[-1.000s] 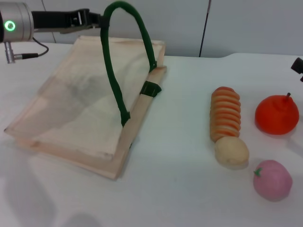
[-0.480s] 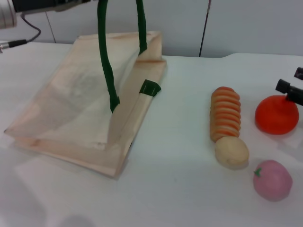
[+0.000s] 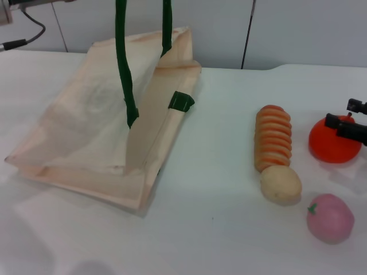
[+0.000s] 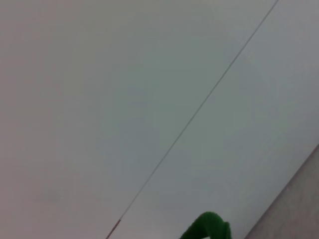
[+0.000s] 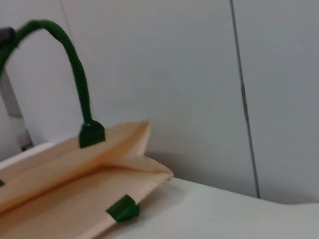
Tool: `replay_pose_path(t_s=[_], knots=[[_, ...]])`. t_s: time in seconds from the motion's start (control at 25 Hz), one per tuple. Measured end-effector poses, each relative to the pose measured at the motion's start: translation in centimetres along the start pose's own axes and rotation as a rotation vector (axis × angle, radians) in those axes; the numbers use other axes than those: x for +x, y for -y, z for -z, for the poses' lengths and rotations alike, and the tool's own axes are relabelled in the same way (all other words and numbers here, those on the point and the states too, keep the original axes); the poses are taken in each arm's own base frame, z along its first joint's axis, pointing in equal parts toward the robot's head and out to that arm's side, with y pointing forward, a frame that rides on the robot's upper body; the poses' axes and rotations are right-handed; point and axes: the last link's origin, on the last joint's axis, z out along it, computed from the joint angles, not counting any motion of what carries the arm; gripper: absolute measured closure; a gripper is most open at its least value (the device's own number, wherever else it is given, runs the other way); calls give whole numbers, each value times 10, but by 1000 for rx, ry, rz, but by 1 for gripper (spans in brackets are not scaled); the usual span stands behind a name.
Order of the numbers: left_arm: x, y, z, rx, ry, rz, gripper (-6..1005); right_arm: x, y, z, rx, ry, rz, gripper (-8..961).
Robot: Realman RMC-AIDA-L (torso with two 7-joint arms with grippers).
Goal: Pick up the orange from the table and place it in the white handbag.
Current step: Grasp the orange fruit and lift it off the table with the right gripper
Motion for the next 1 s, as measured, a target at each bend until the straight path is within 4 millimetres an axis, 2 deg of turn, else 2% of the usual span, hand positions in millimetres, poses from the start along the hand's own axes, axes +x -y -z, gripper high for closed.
replay_pose_path(t_s=[0.64,1.0], knots=[[2,-6,-3,-37,2,-5,907,18,13,-8,105,-144,20,73],[5,-11,-3,-73,-20,-7,908,21,15,-13,122,-175,22,80]])
